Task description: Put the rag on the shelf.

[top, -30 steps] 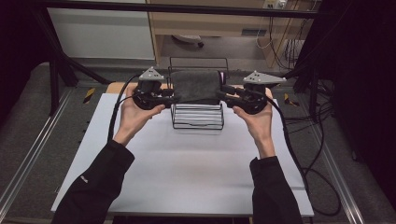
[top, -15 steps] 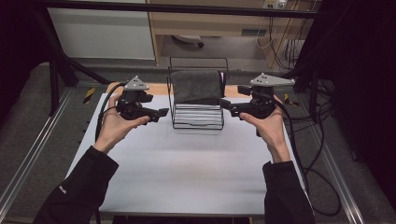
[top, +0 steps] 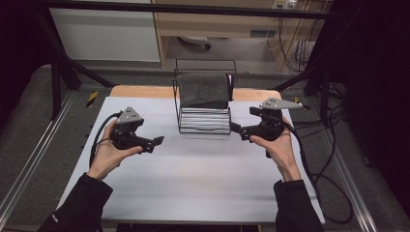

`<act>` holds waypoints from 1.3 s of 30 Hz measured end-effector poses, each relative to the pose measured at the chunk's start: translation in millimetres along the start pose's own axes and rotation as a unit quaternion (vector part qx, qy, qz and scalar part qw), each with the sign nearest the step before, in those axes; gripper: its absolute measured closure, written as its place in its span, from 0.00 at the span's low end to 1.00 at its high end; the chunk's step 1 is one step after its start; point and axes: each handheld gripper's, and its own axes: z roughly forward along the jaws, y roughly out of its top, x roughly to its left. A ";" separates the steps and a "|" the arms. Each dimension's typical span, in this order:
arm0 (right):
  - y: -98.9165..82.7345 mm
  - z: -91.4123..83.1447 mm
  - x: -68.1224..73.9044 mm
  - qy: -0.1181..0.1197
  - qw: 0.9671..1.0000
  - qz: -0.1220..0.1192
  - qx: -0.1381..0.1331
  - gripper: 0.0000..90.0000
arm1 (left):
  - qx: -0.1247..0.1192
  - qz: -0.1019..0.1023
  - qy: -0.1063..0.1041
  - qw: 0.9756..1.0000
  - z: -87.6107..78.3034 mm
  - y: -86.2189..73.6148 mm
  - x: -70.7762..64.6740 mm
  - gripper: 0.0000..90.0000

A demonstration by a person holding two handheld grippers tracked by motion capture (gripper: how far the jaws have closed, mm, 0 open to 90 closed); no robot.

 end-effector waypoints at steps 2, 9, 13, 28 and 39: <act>-11.3 2.1 -1.8 0.002 1.000 -0.002 0.006 0.01 | -0.002 -0.004 -0.004 1.000 1.5 -11.0 0.3 0.05; -55.7 9.6 -8.0 0.026 0.999 0.011 0.031 0.01 | -0.005 -0.007 -0.011 1.000 5.5 -46.2 0.1 0.05; -79.8 10.9 -12.8 0.032 0.998 0.023 0.042 0.01 | -0.001 -0.010 -0.015 1.000 8.4 -64.7 -0.7 0.05; -148.4 -0.1 -28.4 0.035 0.995 0.035 0.091 0.01 | 0.025 -0.009 -0.015 1.000 5.4 -117.0 7.5 0.06; -170.3 -21.9 -36.5 0.026 0.994 0.037 0.098 0.01 | 0.037 -0.003 -0.014 0.999 1.9 -137.8 10.0 0.06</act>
